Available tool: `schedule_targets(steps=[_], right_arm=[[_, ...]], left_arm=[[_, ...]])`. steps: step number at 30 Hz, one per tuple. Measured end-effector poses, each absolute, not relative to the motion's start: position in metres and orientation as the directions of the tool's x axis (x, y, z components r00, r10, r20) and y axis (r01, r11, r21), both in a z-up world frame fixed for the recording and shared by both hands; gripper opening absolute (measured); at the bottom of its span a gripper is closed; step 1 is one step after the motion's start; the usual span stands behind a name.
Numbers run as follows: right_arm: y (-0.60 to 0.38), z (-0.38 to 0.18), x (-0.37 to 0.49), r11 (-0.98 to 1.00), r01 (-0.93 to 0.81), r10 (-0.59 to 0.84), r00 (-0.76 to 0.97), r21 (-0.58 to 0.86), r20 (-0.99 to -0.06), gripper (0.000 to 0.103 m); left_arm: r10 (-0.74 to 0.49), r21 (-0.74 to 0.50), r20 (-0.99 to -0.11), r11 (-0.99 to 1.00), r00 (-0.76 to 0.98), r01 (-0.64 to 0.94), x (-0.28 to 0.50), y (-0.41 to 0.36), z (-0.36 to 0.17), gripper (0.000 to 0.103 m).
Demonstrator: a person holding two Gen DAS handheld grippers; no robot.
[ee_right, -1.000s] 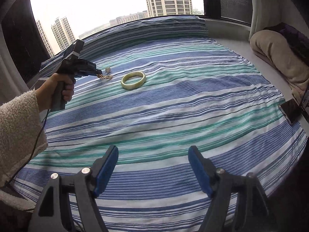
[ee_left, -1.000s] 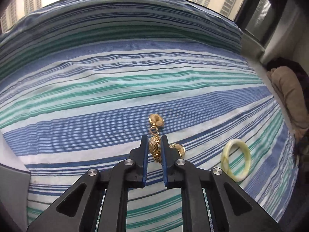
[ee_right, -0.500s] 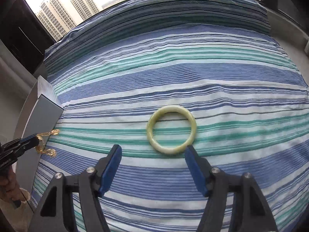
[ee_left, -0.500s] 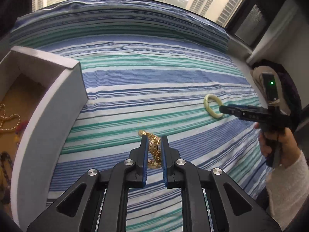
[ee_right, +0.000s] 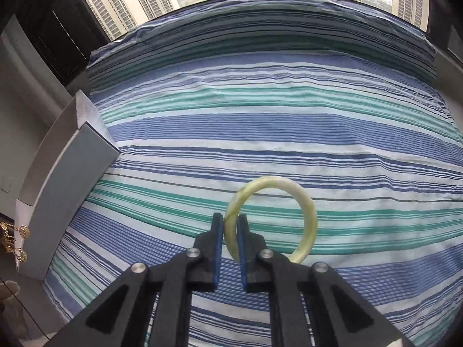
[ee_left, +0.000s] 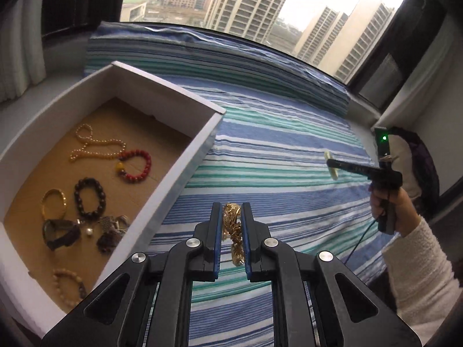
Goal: Organize jewelry
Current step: 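Grasp the pale jade bangle with the right gripper, then carry the gold earrings and jade bangle into the white box and open both grippers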
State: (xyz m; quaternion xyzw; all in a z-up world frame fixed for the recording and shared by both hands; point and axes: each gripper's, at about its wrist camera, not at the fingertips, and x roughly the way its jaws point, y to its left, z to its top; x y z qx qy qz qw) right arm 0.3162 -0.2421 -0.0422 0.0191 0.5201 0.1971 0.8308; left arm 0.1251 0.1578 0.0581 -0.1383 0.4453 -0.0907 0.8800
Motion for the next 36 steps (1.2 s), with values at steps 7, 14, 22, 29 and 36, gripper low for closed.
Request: schedule_targets(steps=[7,14,22,29,36], right_arm=[[-0.127,0.056,0.290,0.790,-0.546,0.545,0.417,0.279,-0.727,0.010],[0.038,0.092,0.262,0.591,-0.766,0.667,0.288,0.252,-0.688,0.010],[0.181,0.035,0.225,0.444,-0.891,0.539,0.179,0.097,-0.823,0.010],[0.214,-0.033,0.226,0.462,-0.887,0.358,0.185,0.001,-0.915,0.013],[0.188,0.006,0.232,0.530,-0.845,0.452,0.214,0.068,-0.866,0.060]], left_arm=[[-0.038,-0.227,-0.761,0.951,0.648,-0.210,0.094,0.267,0.082,0.010],[0.126,-0.135,-0.821,0.904,0.556,-0.405,0.081,0.346,0.041,0.010],[0.129,-0.119,-0.895,0.854,0.427,-0.507,0.089,0.390,-0.026,0.011],[0.133,-0.102,-0.909,0.848,0.394,-0.520,0.088,0.386,-0.044,0.016],[0.305,0.017,-0.838,0.843,0.452,-0.538,0.072,0.344,0.002,0.092]])
